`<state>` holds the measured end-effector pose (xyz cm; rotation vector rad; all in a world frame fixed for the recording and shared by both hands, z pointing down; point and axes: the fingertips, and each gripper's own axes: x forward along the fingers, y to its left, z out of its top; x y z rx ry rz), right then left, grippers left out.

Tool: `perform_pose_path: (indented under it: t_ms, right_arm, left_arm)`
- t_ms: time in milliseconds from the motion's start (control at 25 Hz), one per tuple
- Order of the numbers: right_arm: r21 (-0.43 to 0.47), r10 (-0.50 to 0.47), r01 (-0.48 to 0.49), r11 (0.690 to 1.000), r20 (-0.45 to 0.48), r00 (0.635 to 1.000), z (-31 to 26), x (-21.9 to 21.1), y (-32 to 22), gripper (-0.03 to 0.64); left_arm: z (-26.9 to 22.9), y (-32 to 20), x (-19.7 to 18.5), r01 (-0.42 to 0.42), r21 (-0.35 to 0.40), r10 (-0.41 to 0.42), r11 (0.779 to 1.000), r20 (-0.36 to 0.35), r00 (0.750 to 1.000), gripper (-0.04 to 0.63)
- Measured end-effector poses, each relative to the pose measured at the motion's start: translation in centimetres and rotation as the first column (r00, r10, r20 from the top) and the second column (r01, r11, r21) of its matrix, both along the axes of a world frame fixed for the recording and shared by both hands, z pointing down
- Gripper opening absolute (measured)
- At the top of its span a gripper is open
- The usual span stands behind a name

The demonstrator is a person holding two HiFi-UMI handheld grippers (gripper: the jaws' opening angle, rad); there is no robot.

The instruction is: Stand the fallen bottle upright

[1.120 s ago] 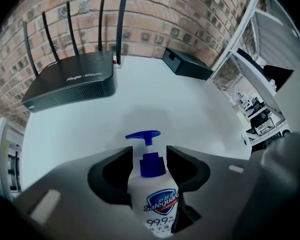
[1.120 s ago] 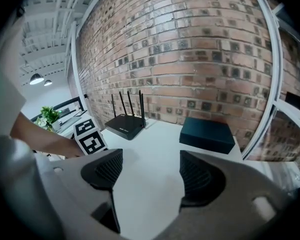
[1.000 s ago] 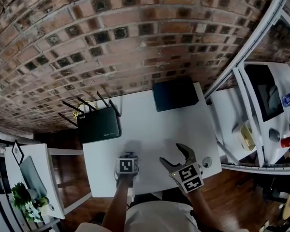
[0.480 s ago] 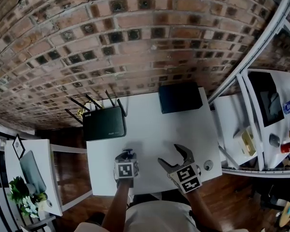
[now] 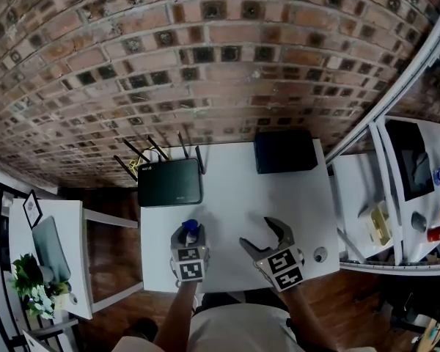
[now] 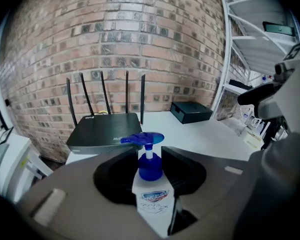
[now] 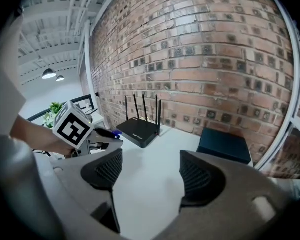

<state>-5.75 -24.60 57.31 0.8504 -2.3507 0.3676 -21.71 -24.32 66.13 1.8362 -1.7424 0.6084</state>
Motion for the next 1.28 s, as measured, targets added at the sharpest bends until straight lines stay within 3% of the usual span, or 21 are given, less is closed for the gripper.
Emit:
perform_pose_path:
  t_ms: [360, 640, 840, 960, 1120, 1280]
  right_arm:
    - [0.008, -0.038, 0.038, 0.999, 0.001, 0.999, -0.4, -1.7, 1.6, 0.344]
    - [0.033, -0.041, 0.040, 0.999, 0.004, 0.999, -0.6, -2.2, 3.0, 0.344]
    - [0.053, -0.002, 0.000, 0.999, 0.032, 0.999, -2.5, -1.9, 4.3, 0.344]
    - [0.082, 0.031, -0.035, 0.996, 0.055, 0.998, -3.9, -1.6, 5.3, 0.344]
    - [0.137, 0.070, -0.084, 0.987, 0.104, 0.992, -5.7, -1.2, 7.3, 0.344]
    - [0.226, 0.073, -0.111, 0.968, 0.170, 0.983, -7.9, -0.5, 9.7, 0.344]
  left_arm:
    - [-0.3, 3.2, 1.4, -0.036, 0.178, 0.026, 0.983, 0.057, 0.998, 0.164]
    - [0.3, 5.4, 1.7, -0.035, 0.186, 0.026, 0.982, 0.049, 0.998, 0.167]
    - [0.0, 6.5, 1.1, -0.030, 0.193, 0.026, 0.981, 0.022, 0.999, 0.244]
    - [-0.7, 7.5, 0.6, -0.028, 0.210, 0.027, 0.977, 0.008, 1.000, 0.258]
    - [-2.7, 9.3, 0.1, -0.014, 0.259, 0.018, 0.966, -0.013, 1.000, 0.265]
    - [-6.5, 11.9, -0.5, 0.032, 0.339, -0.024, 0.940, -0.027, 0.999, 0.267]
